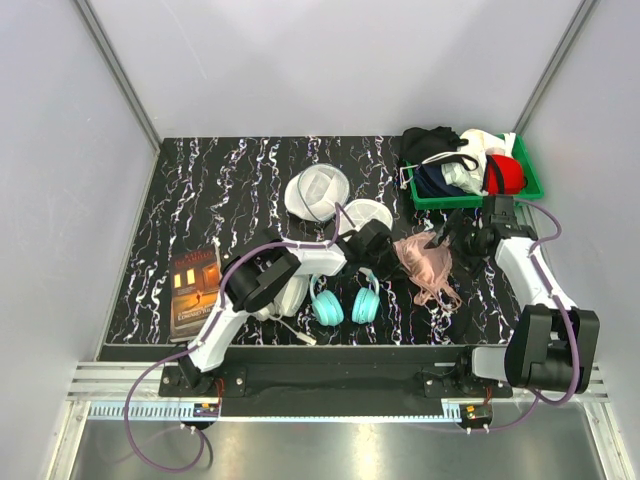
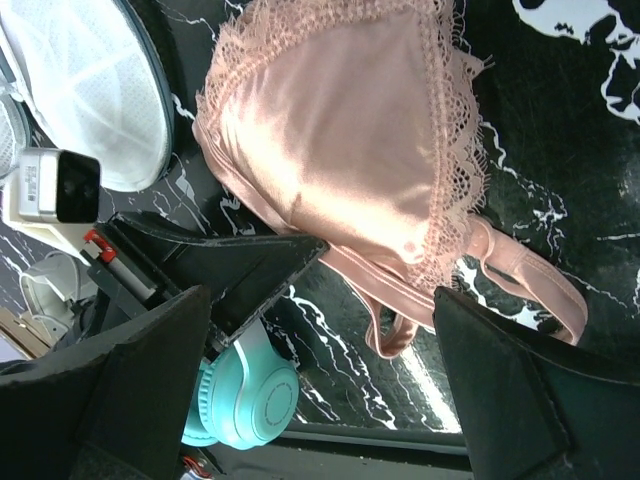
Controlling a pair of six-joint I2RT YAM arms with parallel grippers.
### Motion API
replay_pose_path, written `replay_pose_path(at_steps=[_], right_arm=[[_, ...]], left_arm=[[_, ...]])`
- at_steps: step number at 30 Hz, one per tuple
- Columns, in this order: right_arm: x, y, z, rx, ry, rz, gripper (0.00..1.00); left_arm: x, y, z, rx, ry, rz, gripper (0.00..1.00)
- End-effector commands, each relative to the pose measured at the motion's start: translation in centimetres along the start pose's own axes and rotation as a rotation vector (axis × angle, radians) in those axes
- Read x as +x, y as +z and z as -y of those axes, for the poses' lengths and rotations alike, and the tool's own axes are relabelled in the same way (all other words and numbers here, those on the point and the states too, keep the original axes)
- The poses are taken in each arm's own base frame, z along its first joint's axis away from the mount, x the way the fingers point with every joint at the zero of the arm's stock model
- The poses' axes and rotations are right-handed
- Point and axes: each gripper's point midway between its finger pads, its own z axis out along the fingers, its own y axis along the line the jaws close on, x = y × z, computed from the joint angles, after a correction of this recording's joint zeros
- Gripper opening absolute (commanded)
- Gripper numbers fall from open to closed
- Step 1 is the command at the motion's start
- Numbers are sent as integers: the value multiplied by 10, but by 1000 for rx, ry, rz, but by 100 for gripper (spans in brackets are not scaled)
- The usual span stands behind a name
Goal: Place the bra in the laundry bag and zip it closed
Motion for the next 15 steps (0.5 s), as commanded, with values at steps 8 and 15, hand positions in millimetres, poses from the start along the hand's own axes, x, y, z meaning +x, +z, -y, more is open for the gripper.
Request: replay_pose_path(at_steps=[8,15], right_arm=[[26,-19,11,13,-113,27,87],[57,-31,-17,7,-160,12,76]], left_arm=[[-20,-41,34,18,360,5,0],[-18,-71,54,30,419,-94,0]])
